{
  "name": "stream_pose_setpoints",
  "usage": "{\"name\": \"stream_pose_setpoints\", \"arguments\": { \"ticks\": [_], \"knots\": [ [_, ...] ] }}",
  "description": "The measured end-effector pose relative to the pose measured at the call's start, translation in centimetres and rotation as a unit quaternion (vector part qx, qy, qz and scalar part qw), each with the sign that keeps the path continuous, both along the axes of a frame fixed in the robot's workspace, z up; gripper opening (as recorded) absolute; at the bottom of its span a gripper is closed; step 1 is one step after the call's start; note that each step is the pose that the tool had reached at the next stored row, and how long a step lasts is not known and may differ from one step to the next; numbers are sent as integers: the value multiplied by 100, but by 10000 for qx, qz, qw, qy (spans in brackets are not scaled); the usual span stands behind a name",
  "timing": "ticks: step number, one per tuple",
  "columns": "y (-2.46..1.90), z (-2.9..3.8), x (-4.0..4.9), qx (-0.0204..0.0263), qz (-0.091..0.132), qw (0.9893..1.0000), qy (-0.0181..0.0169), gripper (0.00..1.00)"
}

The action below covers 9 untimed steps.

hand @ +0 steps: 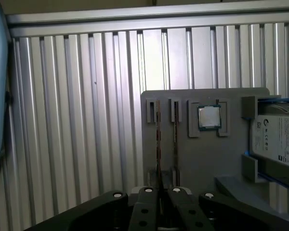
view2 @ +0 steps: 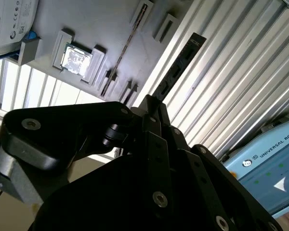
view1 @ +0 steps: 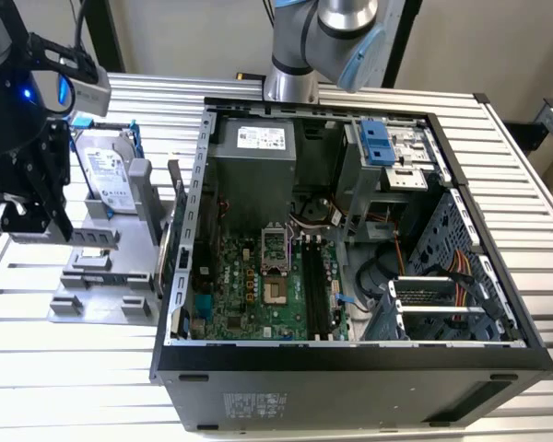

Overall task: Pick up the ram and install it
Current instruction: 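Pick up the ram and move it above insertion slot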

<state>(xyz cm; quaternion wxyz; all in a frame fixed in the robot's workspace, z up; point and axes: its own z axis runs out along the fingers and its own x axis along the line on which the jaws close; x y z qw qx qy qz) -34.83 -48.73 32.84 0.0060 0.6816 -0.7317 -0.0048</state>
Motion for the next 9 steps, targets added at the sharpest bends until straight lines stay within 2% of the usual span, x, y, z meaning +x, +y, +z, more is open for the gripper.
{"name": "stream_pose_setpoints", "arguments": {
  "ticks": [9],
  "knots": [
    [0, 68, 0, 0, 0, 10000, 0, 0]
  ]
}}
